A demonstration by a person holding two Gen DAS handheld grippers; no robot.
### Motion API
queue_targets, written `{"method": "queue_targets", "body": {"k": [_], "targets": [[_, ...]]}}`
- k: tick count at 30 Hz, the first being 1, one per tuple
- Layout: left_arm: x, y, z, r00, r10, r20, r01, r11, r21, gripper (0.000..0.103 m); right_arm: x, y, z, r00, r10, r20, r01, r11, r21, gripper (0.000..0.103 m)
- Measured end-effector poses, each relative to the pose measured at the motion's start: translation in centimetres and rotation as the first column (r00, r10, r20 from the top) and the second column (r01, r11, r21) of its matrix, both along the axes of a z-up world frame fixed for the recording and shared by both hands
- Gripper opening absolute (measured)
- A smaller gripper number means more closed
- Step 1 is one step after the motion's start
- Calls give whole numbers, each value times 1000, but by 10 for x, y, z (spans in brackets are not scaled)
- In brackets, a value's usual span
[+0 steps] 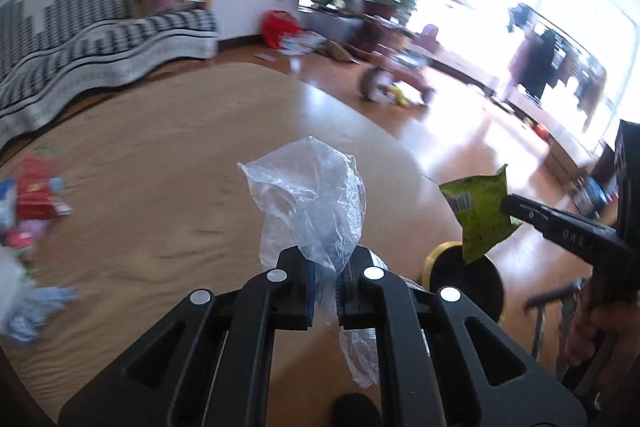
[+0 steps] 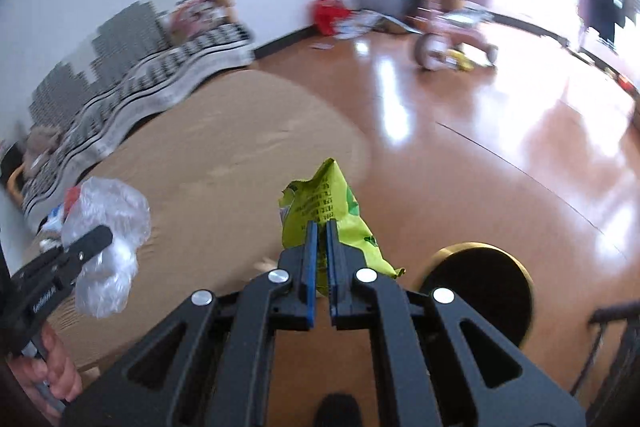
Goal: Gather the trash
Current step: 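Carry both bags over the black bin and open both tools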
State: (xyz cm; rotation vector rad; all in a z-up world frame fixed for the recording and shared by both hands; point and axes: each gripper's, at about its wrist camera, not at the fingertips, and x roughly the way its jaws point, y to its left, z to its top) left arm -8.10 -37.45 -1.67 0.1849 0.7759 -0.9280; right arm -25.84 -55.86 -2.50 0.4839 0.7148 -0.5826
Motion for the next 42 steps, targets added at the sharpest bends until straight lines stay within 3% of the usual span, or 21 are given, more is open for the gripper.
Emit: {"method": "queue_targets", "body": {"k": [7,14,20,31,32,33,34,35,42], "targets": [[-71,-81,-30,978,-205,-32,205,979,19,7,-82,-53,-27,982,-173,-71,175,984,23,5],[-117,-127,-61,942,-330,-68,333,942,43,7,-124,-83,-53,961,-247,-123,257,964,73,5],[-123,-144,-76,933,-348,-88,353,934,52,7,-144,-96,-69,952,-271,-144,288,951,116,5],[-120,-163,-92,920,-362,-151,373,926,55,7,-150,-108,-72,939,-318,-128,337,927,166,7],[-120,-165,-94,917,-366,-156,379,924,56,7,-151,-108,-72,939,-320,-128,338,925,170,10],[-116,-167,-96,915,-370,-160,383,922,58,7,-152,-108,-72,937,-326,-126,344,923,174,27],[-118,-168,-97,914,-372,-163,386,921,60,7,-152,-108,-70,934,-336,-122,353,920,169,63],[-118,-170,-99,912,-375,-167,390,919,63,7,-154,-106,-66,931,-351,-104,364,919,153,76],[-122,-193,-118,897,-397,-195,417,906,73,7,-159,-106,-55,913,-402,-65,407,901,148,79]]}}
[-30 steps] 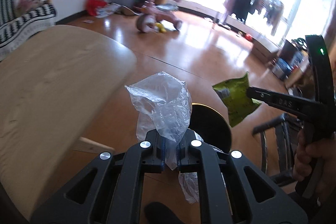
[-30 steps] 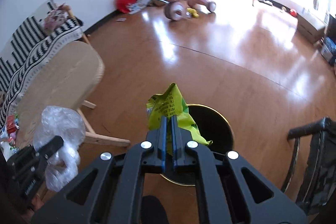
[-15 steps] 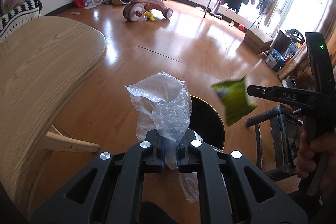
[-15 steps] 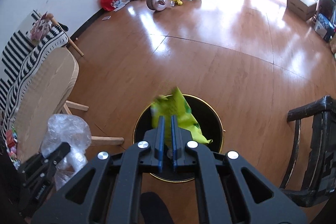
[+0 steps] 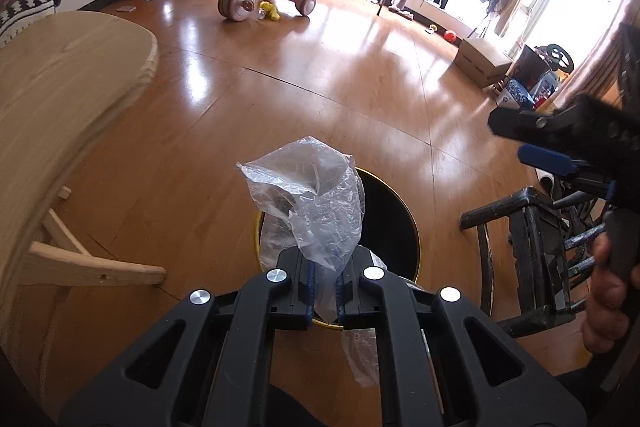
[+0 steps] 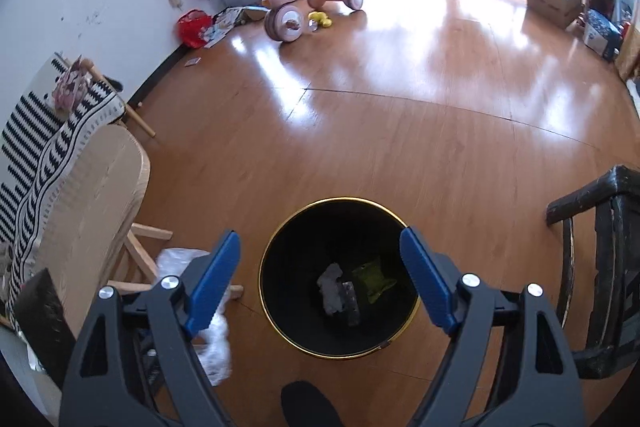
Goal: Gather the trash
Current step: 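Carry both bags over the black bin and open both tools, then return both open tools to the remaining trash on the table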
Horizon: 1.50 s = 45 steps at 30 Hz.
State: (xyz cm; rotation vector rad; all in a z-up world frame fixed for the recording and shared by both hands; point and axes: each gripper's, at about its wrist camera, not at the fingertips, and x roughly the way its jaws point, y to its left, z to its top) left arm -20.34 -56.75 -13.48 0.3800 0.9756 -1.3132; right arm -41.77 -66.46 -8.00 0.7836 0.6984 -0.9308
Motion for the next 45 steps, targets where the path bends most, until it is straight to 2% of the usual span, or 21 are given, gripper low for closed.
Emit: {"method": "queue_targets", "body": {"k": [10,12,13,14,15,20,24,27,30,32,36,41,42,45], "targets": [[-15,-37,-32,998,-59,-35,60,998,13,10,-10,-1,14,993,-109,36,110,994,-24,81],[-18,-41,-36,997,-63,-31,64,998,24,28,-7,1,16,993,-112,37,113,993,-31,81],[-19,-43,-37,997,-67,-32,68,998,19,54,-5,2,18,993,-113,38,114,993,-36,81],[-20,-43,-36,997,-66,-28,66,998,8,73,-4,3,20,993,-115,39,117,992,-42,82],[-20,-42,-34,998,-62,-17,61,998,-12,73,-2,5,22,992,-116,42,118,992,-47,82],[-19,-38,-23,998,-58,-10,57,998,-25,75,8,13,32,992,-111,66,116,990,-76,83],[0,-13,-1,999,-12,30,14,999,-39,81,30,25,43,994,-70,84,79,991,-107,84],[29,22,25,996,60,60,-56,996,-66,83,54,41,55,993,-13,118,29,990,-138,86],[67,69,55,982,167,84,-159,983,-94,85,85,62,64,988,64,137,-42,986,-158,86],[94,110,75,962,254,96,-242,963,-119,85,115,81,69,978,140,153,-114,980,-162,86],[142,195,110,899,417,132,-397,905,-156,86,179,123,75,946,282,164,-257,954,-156,86],[193,315,138,782,603,155,-578,796,-179,86,259,193,79,874,456,170,-433,888,-156,86],[202,343,141,749,641,165,-616,767,-181,87,277,213,79,852,496,170,-474,867,-154,86],[220,399,146,678,710,190,-685,705,-184,87,321,262,80,790,591,164,-571,806,-157,86]]}}
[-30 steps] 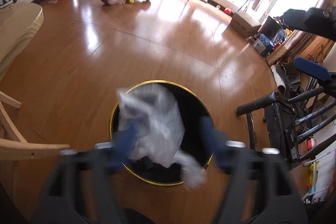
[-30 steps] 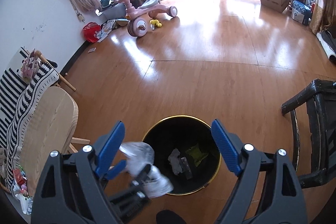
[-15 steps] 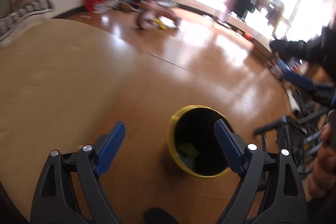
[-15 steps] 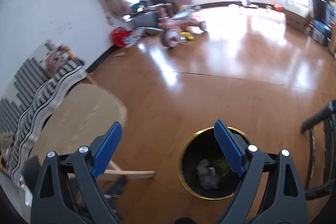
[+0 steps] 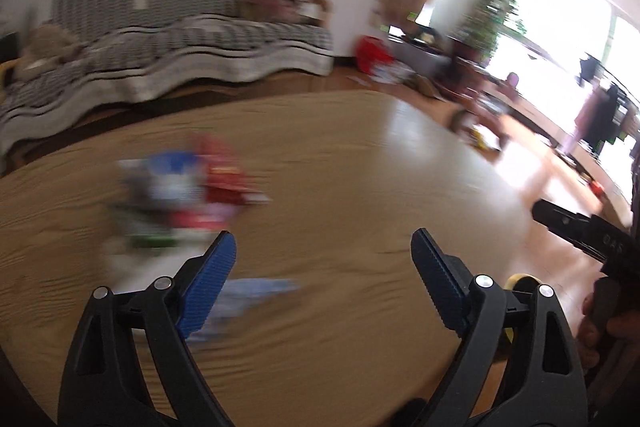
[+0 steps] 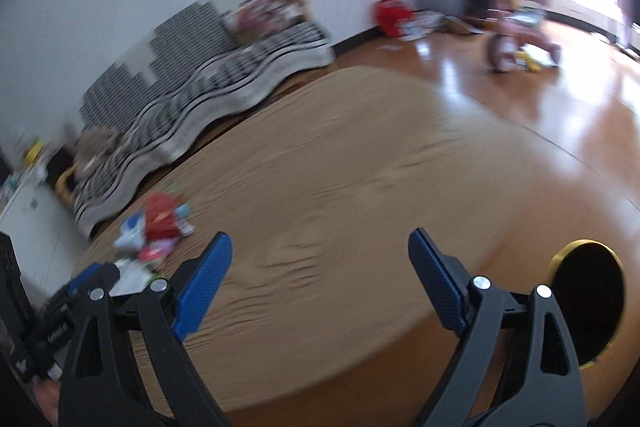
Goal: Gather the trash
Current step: 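Return both open tools to the remaining trash on the table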
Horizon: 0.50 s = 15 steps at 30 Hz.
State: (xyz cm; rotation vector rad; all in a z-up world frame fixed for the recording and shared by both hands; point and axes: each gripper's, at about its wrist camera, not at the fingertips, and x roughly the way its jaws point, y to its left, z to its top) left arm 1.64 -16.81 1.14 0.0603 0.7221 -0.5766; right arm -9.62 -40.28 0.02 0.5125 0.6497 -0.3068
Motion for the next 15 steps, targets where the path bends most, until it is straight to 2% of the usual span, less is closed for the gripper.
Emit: {"method": "queue_targets", "body": {"k": [3,7,11,15], "targets": [[16,63,0,996,93,10,-93,995,18,87,36,44,-2,996,92,-17,-93,995,-27,86],[28,114,-5,990,134,51,-137,988,65,87,67,94,-11,980,195,-42,-197,980,-30,86],[27,136,-18,994,98,49,-102,991,87,86,86,130,-23,953,292,-80,-296,955,-36,86],[19,129,-31,996,13,83,-24,990,142,81,99,160,-34,911,387,-142,-399,914,-72,86]]}}
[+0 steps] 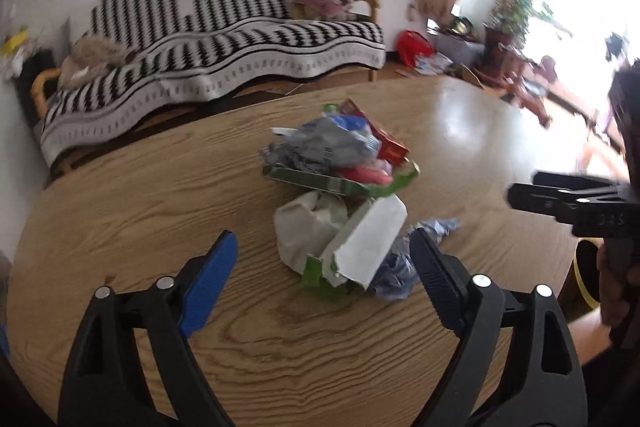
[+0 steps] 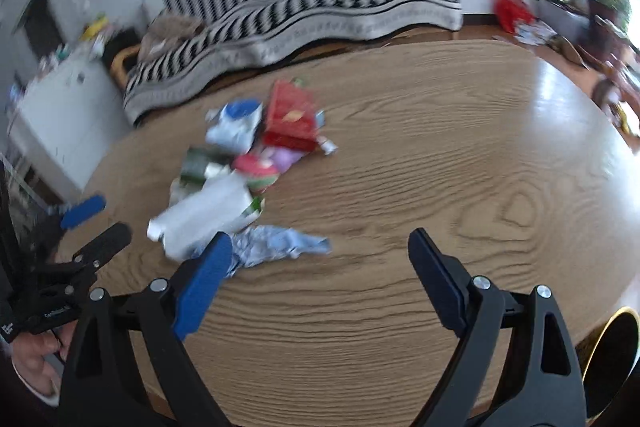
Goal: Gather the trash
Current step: 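Return both open tools to the remaining trash on the table, then grasp the white carton with the left tool while the right tool grasps the crumpled foil wrapper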
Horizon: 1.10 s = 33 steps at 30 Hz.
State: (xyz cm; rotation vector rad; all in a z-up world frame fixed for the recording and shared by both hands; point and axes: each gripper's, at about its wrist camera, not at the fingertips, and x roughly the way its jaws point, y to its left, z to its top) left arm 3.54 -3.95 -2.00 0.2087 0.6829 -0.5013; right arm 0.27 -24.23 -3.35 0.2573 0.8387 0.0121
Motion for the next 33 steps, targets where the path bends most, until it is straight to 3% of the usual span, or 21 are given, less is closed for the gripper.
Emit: {"method": "queue_targets", "body": {"k": [4,10,12,13,14,17,26,29,33], "targets": [[5,-29,-20,996,-89,-17,90,994,54,65,3,6,-8,999,36,-32,-37,999,-39,86],[25,-45,-40,993,-80,-81,86,994,70,42,-3,-14,-14,998,20,-60,-23,999,-40,86],[26,-45,-38,993,-87,-83,92,994,57,30,-3,-19,-17,997,20,-72,-22,999,-36,86],[25,-44,-35,993,-88,-83,93,994,55,11,-2,-19,-18,997,23,-76,-25,999,-35,86],[24,-44,-33,991,-91,-93,96,994,52,5,-1,-19,-19,997,26,-79,-29,999,-35,86],[21,-34,-20,990,-85,-113,85,996,-2,1,7,-8,-24,993,66,-95,-71,997,-44,86],[19,10,5,989,25,-143,-40,994,-104,1,18,57,-44,960,233,-154,-250,963,-101,86],[19,18,6,988,67,-141,-84,990,-117,1,26,68,-55,957,231,-174,-255,958,-129,86],[24,30,14,982,114,-151,-138,977,-162,1,37,69,-64,966,199,-165,-216,972,-91,86]]}}
